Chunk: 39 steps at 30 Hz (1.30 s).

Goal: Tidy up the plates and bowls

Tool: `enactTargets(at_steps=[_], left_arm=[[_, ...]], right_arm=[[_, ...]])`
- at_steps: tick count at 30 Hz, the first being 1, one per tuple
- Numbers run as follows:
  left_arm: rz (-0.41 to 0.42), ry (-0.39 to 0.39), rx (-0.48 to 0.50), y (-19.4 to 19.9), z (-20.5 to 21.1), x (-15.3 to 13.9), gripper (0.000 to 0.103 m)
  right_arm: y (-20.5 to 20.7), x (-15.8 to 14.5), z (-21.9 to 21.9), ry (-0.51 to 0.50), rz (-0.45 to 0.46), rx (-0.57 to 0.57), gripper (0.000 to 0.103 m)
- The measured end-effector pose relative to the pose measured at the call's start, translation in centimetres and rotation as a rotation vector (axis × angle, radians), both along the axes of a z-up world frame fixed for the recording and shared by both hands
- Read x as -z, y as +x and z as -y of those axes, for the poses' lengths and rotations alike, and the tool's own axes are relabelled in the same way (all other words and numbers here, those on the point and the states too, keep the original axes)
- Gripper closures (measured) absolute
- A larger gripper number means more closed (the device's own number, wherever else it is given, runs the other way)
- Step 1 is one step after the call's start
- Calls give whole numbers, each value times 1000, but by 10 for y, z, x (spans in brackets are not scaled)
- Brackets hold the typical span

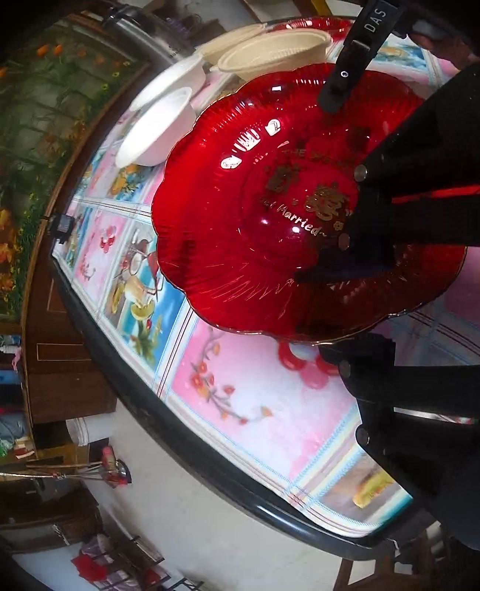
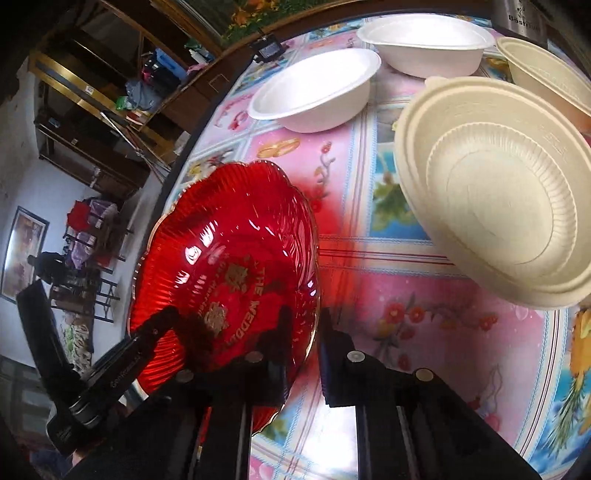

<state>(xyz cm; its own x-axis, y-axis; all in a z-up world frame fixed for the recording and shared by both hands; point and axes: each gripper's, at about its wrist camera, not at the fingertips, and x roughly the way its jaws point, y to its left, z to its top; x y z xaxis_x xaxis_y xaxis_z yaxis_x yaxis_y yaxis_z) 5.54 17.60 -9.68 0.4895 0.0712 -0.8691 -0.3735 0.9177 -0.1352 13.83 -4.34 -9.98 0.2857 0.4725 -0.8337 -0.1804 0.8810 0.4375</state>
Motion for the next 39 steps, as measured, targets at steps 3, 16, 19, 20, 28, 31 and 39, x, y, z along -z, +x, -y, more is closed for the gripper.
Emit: enactTargets(at_steps=[3, 16, 19, 20, 28, 31, 39], left_arm=[[36, 10, -10, -13, -2, -18, 84], [34, -4, 12, -30, 1, -9, 85], [-1, -1, 13, -29, 3, 0, 85], [-5, 5, 21, -29, 5, 1, 82], [56, -41, 3, -26, -12, -32, 55], [100, -32, 55, 0, -7, -63, 43], [75, -53, 122, 114, 21, -96, 33]], right_arm=[[-9, -12, -3, 9, 30, -25, 91], [-41, -20, 2, 2, 66, -32, 91], [-38, -10, 2, -11, 50, -33, 85], [-37, -8, 2, -11, 42, -33, 83], [-43, -21, 38, 44, 63, -4, 63], [-34, -43, 67, 112, 81, 35, 62], [59, -99, 74, 150, 127, 58, 44]])
